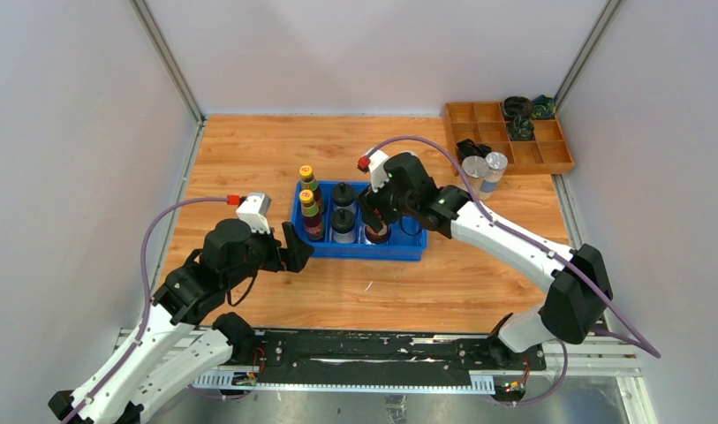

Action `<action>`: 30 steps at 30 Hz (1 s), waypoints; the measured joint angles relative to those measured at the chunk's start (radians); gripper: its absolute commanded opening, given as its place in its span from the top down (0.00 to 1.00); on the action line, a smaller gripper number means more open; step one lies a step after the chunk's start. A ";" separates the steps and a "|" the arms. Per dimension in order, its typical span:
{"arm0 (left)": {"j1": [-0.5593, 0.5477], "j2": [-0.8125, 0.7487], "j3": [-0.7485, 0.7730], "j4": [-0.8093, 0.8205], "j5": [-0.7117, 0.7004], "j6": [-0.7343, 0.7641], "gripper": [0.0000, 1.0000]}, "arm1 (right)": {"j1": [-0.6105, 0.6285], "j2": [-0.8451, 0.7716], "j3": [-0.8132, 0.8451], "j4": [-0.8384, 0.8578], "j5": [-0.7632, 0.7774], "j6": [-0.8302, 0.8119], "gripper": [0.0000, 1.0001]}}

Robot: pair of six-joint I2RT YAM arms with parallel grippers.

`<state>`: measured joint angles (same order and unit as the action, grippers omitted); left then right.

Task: Organize the condiment bottles
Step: Place the bottle in the storage box.

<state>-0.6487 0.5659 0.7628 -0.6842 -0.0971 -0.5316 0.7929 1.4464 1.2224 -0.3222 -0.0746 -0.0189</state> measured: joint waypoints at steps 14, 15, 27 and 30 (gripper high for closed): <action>0.000 0.002 0.000 0.000 0.000 0.001 0.00 | 0.002 0.034 0.000 0.035 0.008 0.000 0.42; 0.000 0.002 0.000 0.000 0.000 0.001 0.00 | 0.002 0.038 0.000 0.037 0.008 0.000 0.42; 0.000 0.002 0.000 0.000 -0.004 -0.003 0.00 | 0.002 0.048 0.000 0.051 0.015 0.000 0.42; 0.000 0.002 0.000 -0.002 -0.004 -0.003 0.00 | 0.002 0.048 0.000 0.057 0.016 0.000 0.42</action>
<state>-0.6487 0.5678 0.7628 -0.6857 -0.1009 -0.5350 0.7944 1.4944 1.2228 -0.2653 -0.0589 -0.0185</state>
